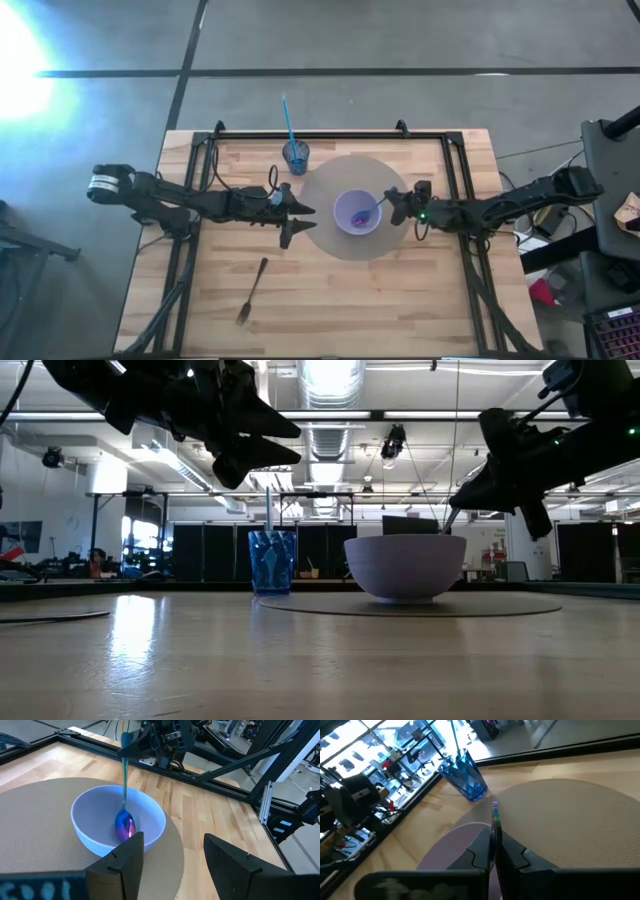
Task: Pick & Place Utensil
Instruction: Put the blue spoon into the purple bowl
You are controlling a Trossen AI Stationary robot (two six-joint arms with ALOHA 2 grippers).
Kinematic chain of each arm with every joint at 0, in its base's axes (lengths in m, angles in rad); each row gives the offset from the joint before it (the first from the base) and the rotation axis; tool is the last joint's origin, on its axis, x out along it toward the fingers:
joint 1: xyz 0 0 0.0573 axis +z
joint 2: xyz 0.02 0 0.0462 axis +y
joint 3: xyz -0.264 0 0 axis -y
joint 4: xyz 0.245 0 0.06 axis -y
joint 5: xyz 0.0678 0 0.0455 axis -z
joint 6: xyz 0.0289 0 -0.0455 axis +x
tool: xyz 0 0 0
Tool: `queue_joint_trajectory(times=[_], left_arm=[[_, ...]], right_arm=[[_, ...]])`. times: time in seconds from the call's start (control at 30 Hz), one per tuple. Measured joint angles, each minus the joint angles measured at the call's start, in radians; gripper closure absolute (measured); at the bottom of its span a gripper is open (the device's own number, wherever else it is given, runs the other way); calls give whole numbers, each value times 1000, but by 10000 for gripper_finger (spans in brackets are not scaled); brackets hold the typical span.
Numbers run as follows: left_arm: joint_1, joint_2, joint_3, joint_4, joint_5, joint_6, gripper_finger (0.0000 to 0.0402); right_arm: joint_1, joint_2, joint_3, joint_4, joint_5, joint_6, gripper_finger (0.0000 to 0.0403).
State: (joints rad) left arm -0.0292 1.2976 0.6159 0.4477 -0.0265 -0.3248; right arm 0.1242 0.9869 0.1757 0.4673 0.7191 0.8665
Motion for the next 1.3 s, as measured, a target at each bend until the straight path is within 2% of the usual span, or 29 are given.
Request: queue_joint_trajectory(times=[0.27, 1.3], left_arm=[[0, 0, 0, 0, 0, 0, 205], [0, 0, 0, 0, 4, -17, 205]], right_arm=[[0, 36, 2, 4, 7, -14, 392], [-1, 34, 2, -68, 17, -85, 378]])
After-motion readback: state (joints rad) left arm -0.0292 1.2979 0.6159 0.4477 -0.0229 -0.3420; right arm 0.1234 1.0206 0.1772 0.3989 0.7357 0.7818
